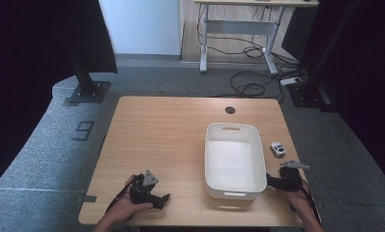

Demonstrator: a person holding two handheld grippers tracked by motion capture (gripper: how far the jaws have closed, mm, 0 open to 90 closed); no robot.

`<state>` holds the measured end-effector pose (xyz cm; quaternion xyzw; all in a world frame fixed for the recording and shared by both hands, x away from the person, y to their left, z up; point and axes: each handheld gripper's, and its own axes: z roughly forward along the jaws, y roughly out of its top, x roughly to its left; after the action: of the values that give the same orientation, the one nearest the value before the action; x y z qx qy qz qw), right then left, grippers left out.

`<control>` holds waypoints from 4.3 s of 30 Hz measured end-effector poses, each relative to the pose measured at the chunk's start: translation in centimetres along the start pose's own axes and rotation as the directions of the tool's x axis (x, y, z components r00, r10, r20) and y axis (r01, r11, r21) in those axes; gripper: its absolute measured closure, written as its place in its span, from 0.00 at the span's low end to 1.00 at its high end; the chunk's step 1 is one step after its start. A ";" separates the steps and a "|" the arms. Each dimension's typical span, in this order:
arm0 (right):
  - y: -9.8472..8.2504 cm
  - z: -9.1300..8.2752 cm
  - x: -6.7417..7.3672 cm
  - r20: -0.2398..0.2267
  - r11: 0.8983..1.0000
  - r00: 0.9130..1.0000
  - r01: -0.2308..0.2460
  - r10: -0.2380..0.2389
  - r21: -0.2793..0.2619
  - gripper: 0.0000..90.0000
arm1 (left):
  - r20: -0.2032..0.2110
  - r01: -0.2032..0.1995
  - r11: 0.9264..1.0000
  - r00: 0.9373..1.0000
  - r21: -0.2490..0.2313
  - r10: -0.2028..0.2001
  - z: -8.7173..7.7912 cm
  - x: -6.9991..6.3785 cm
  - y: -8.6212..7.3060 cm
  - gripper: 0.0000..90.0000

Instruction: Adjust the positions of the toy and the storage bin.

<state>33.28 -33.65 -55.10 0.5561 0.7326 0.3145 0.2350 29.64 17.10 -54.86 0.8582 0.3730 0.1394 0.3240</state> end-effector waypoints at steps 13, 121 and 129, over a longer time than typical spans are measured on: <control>0.6 -1.0 0.1 -0.007 0.999 0.999 -0.034 0.034 -0.014 0.20 | 0.001 0.000 1.000 1.000 -0.001 0.000 0.0 0.0 0.0 0.00; 4.2 -3.5 4.8 -0.068 0.983 0.998 -0.011 -0.001 -0.182 0.49 | 0.002 -0.003 1.000 1.000 0.000 0.003 0.0 0.0 0.0 0.00; 4.2 -3.4 4.5 -0.067 0.985 0.995 -0.080 0.070 -0.150 0.61 | 0.001 -0.002 1.000 1.000 0.000 0.002 0.0 0.0 0.0 0.00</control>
<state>32.49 -29.17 -49.68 0.5537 0.6918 0.3953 0.2421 29.69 17.08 -54.85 0.8587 0.3719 0.1392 0.3240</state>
